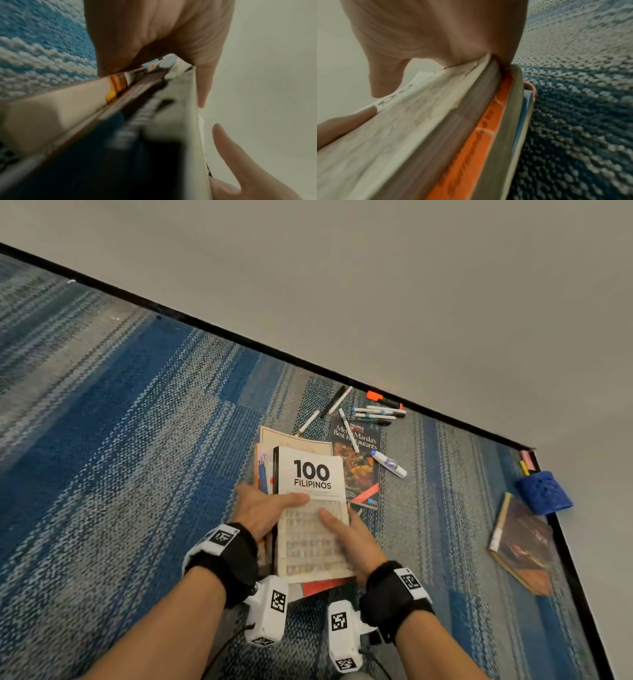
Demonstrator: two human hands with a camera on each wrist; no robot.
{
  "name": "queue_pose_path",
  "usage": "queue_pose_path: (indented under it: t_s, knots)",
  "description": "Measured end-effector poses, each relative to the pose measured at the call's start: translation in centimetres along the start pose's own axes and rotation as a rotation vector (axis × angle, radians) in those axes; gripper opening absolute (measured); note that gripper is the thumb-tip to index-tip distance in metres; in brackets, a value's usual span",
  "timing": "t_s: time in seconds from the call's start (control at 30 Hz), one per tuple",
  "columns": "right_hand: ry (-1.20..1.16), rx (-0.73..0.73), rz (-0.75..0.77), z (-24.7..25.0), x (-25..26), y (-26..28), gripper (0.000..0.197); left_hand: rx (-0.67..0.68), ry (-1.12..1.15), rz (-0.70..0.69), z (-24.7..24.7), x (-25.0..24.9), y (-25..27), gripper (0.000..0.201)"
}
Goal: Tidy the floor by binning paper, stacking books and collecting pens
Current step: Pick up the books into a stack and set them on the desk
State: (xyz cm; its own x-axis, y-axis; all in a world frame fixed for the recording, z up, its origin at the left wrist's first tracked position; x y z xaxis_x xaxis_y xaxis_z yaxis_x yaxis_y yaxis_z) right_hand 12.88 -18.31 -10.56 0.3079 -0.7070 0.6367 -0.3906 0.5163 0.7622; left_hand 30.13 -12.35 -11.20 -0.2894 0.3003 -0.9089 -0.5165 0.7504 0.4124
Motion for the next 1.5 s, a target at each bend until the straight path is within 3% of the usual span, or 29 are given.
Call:
queue_pose_path:
  t_s: [0.1,0.23,0.33,0.47,0.57,0.67,0.73,0.8,0.87,0.97,1.07,1.13,1.2,1.27,1.33,1.4,1.5]
  knots:
    - [-0.106,0.035,0.013,0.4,1.7,0.6,0.073,-0.009,0.088,-0.143,0.1,-2.3,1.4,0.085]
    - [-0.061,0.156,0.199,-0.2,6.8,2.4,0.09,0.077,0.1,-0.409,1.1,-7.8,3.2,0.082]
    - [0.156,0.093,0.33,-1.8,10.4,3.3,0.094,0.173,0.04,-0.573,2.7,-11.0,3.1,0.091]
    - [0.301,-0.048,0.451,-5.1,11.7,3.2,0.097,0.164,0.02,-0.61,5.8,-11.6,2.8,0.098]
    - [0.402,-0.086,0.522,-6.9,10.2,2.0,0.106,0.108,0.012,-0.565,7.7,-9.0,2.1,0.104]
    - [0.457,-0.001,0.293,-6.1,6.2,-0.8,0.101,0.108,-0.073,-0.526,7.8,-5.3,1.9,0.123]
    - [0.605,-0.053,0.138,-4.8,3.9,-2.0,0.104,0.118,-0.117,-0.502,7.4,-3.1,1.8,0.132]
    - [0.703,-0.108,0.066,-4.0,3.1,-2.4,0.105,0.102,-0.128,-0.512,7.3,-2.1,1.2,0.126]
    - [0.648,-0.064,0.095,-4.3,3.3,-2.2,0.092,0.085,-0.179,-0.518,7.5,-2.2,0.5,0.118]
    - [0.559,-0.023,0.194,-5.4,4.2,-1.6,0.099,0.093,-0.248,-0.529,7.7,-2.3,-0.5,0.115]
    - [0.488,0.037,0.235,-5.4,4.6,-1.9,0.075,0.083,-0.279,-0.517,7.6,-2.3,-1.1,0.109]
    - [0.495,0.038,0.276,-5.3,5.3,-1.5,0.076,0.06,-0.303,-0.486,7.6,-2.8,-1.0,0.102]
    - [0.477,0.026,0.318,-5.2,6.0,-1.3,0.077,0.051,-0.29,-0.449,7.6,-3.3,-0.6,0.099]
    - [0.405,0.064,0.306,-5.5,6.5,-1.2,0.062,-0.001,-0.253,-0.364,7.4,-3.3,-0.7,0.098]
    - [0.303,0.077,0.231,-6.2,6.4,-1.3,0.045,-0.09,-0.346,-0.23,7.3,-2.8,-1.1,0.098]
    - [0.215,0.02,0.122,-6.3,5.9,-1.8,0.034,-0.081,-0.479,-0.119,7.3,-2.2,-1.3,0.104]
    - [0.433,-0.129,0.044,-5.6,4.4,-2.3,0.04,-0.008,-0.683,-0.037,6.9,-1.4,-1.7,0.112]
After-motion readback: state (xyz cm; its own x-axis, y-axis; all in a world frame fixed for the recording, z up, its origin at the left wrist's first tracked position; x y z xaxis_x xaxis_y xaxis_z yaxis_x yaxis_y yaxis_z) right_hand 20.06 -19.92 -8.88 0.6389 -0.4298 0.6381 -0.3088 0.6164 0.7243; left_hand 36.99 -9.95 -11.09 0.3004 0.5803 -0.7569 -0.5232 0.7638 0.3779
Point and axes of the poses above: each hand's wrist, its own y-axis away from the middle knuckle, its own z-axis out of the back of the hand, x = y × z, the point moved 4 cm from there along -y, towards the middle knuckle, and after that the axes turned 15 degrees about -z, right-handed, at the moved point
